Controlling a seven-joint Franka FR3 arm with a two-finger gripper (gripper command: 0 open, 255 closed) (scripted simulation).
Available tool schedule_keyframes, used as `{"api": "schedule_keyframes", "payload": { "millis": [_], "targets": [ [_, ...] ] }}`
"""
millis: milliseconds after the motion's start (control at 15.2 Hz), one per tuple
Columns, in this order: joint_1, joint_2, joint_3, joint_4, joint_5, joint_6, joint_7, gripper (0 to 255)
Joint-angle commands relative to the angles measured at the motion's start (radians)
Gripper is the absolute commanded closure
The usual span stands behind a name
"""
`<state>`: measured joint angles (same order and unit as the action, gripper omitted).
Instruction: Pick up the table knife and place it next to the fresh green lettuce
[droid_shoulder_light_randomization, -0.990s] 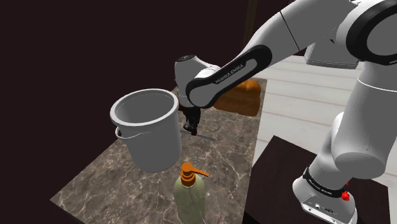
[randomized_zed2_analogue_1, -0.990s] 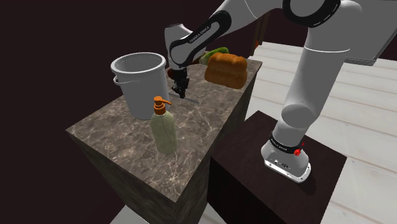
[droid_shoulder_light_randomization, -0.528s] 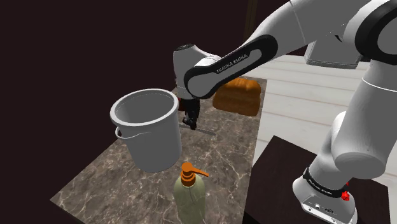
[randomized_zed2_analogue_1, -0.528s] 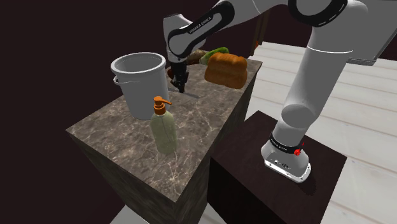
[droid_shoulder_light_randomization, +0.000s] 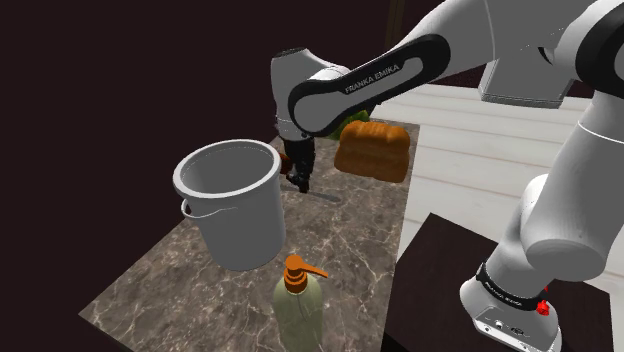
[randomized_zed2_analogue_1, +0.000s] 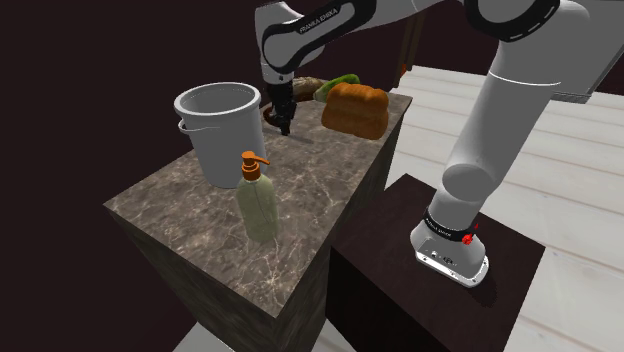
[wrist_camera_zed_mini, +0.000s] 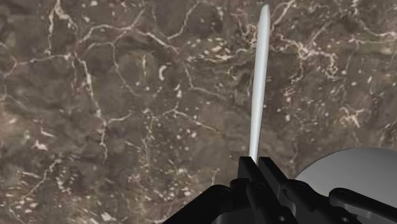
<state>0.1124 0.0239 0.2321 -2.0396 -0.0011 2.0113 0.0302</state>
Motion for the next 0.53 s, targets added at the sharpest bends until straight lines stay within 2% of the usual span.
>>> {"api": "schedule_keyframes", "payload": {
  "millis": [0,462],
  "targets": [
    [0.001,-0.007,0.001,0.02,0.002,-0.028,0.0,255],
    [-0.001,-0.031,0.0,0.088,0.008,-0.119,-0.004,255]
  ]
}}
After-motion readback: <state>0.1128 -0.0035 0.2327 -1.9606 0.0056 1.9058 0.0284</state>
